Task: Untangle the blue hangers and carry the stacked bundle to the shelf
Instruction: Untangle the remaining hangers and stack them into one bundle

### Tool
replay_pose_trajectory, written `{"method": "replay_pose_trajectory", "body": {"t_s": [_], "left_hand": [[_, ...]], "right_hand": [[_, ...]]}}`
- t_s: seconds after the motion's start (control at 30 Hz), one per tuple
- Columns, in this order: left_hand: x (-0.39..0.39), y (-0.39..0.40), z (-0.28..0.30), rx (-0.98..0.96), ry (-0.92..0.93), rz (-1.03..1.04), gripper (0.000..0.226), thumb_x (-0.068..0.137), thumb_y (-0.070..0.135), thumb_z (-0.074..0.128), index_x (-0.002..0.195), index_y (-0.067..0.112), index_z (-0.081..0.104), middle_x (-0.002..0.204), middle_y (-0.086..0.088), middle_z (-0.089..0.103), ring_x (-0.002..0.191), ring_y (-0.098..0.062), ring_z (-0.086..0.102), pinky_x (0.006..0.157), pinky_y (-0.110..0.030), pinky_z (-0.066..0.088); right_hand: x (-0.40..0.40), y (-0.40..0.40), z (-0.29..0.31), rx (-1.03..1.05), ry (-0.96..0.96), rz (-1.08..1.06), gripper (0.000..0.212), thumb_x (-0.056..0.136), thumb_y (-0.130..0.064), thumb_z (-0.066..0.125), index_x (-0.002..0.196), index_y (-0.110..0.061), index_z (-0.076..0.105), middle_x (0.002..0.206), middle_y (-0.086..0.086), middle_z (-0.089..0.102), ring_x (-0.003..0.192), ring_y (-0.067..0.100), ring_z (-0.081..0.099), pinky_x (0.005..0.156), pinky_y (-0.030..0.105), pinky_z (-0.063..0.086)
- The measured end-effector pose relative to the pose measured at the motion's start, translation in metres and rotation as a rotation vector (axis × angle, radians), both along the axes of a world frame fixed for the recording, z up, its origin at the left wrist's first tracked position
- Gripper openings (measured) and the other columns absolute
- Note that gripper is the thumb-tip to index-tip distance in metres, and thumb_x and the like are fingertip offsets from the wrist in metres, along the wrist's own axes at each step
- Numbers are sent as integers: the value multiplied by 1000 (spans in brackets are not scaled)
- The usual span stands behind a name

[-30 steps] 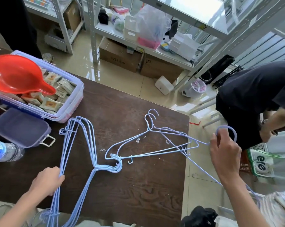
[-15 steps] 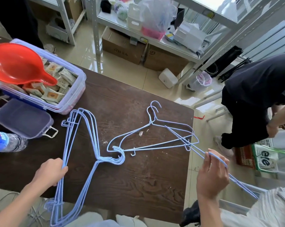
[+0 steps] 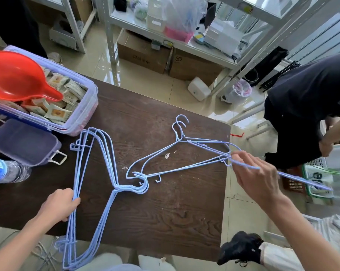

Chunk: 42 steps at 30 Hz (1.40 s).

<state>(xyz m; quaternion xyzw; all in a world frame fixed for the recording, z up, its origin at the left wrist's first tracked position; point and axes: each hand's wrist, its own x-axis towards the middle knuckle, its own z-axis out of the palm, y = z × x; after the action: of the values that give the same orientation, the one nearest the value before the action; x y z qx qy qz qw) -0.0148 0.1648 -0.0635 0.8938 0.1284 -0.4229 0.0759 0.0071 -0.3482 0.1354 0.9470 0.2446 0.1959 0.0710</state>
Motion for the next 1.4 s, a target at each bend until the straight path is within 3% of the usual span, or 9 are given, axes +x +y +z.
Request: {"method": "replay_pose_trajectory", "body": {"t_s": [0.13,0.2,0.3,0.5,0.77,0.9,1.1,1.33,1.4], "left_hand": [[-2,1,-3,6,-5,-8,29,99,35,55,78,14,56,68,-3,68,38,-9,66,59,-31,55],[-2,3,-6,8,-18,-5,30,98,35,55,77,13,57,64,-3,69,38,-10,66,64,-32,58],[-2,4,-8,21,-15,-11,30,98,35,55,77,13,57,63,-2,69,38,-10,65,66,-33,59],[-3,4,-8,30,-22,-16,30,98,36,54,77,14,56,63,-2,68,38,-10,65,65,-32,58],[-3,2,-2,16,-43,18,29,97,35,55,77,15,55,70,-3,65,38,-11,65,62,-32,58],[-6,0,0,15,-77,58,27,97,37,55,78,17,56,74,-1,66,44,-12,68,59,-30,56],[-25,-1,3,31,-140,119,44,95,56,55,95,13,64,103,-13,70,99,-37,67,79,-39,51],[-50,13,43,63,-422,270,32,93,51,53,79,23,58,73,-2,73,77,-36,71,68,-39,52],[-51,26,50,-151,-435,482,33,96,46,50,77,21,63,63,4,73,65,-25,72,66,-38,57]], "right_hand": [[33,-6,0,20,129,-137,45,80,11,79,109,-14,55,85,5,74,39,31,55,37,30,40],[52,-5,4,-12,236,-178,37,89,3,74,112,-13,50,71,10,67,33,33,50,39,33,38],[87,-4,6,-104,373,-303,18,104,-16,54,115,-15,40,64,13,60,45,38,56,48,36,37],[140,-8,-13,-371,575,-417,27,97,-4,58,104,-18,36,65,6,42,59,33,50,49,35,33],[172,5,26,-440,704,-429,8,106,-28,51,103,-21,55,82,7,61,66,28,63,57,34,49],[165,40,38,-63,899,-330,21,105,-26,53,86,-33,46,63,-2,69,38,18,63,59,35,59],[123,133,-6,746,1070,-313,15,110,-17,51,94,-18,50,70,10,76,42,29,60,42,33,51],[71,216,-68,1244,1009,-458,15,112,-20,46,98,-17,51,74,15,77,41,32,59,40,28,43],[61,234,-69,1353,1008,-498,15,112,-21,46,101,-12,51,78,16,78,43,32,61,42,30,47]]}}
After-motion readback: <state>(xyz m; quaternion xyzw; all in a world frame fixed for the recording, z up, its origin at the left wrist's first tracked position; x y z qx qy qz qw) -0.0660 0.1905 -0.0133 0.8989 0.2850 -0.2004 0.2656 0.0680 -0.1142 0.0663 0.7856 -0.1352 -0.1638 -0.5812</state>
